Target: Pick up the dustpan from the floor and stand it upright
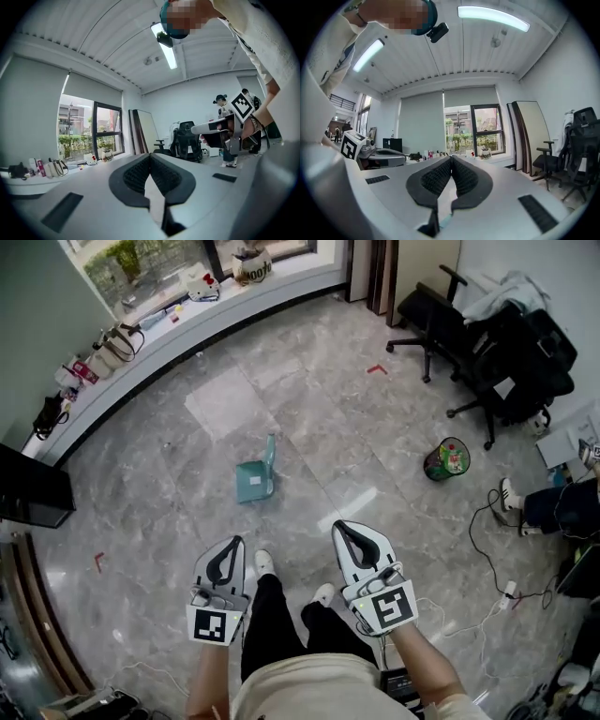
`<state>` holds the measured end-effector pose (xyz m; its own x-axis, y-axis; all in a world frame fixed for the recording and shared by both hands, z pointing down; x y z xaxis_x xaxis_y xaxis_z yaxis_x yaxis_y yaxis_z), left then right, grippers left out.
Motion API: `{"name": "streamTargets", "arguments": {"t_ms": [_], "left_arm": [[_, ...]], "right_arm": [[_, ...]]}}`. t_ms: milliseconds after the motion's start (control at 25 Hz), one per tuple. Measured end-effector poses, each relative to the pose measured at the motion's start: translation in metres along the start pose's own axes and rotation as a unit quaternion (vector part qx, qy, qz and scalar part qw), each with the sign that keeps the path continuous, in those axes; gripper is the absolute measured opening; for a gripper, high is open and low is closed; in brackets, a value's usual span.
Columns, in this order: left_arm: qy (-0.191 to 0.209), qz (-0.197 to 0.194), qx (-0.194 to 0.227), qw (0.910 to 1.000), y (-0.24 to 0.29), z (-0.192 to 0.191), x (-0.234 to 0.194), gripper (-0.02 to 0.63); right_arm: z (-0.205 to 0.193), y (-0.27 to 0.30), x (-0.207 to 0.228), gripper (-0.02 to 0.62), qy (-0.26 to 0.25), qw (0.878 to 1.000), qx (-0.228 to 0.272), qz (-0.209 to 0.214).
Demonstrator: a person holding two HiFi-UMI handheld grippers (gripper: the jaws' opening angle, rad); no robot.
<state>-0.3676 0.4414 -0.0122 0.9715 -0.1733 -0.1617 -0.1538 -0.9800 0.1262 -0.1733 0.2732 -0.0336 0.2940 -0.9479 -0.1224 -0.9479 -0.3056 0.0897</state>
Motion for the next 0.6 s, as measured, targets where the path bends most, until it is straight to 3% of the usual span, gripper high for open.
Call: {"name": "streamTargets", "arguments": {"t_ms": [240, 600], "left_arm": [[0.005, -0.017, 0.023, 0.9996, -0.048, 0.022, 0.013, 0.011], [0.004, -0.026, 0.054, 0.9982, -0.079, 0.036, -0.023, 0.011]], "right_arm": [[0.027, -0.018, -0.028, 0.017, 0.003, 1.0, 0.014, -0.006], [0.041, 0.003, -0.07, 0.017, -0.005, 1.0, 0.003, -0.002]]}}
Point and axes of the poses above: the fingertips, and each gripper's own axes: y forward along the fingers, x to its right, z out of its top, the point moved 9 cm from there along -y, backward along the fingers, and after that the axes turned 11 degrees about -y, right-handed, at the moved point
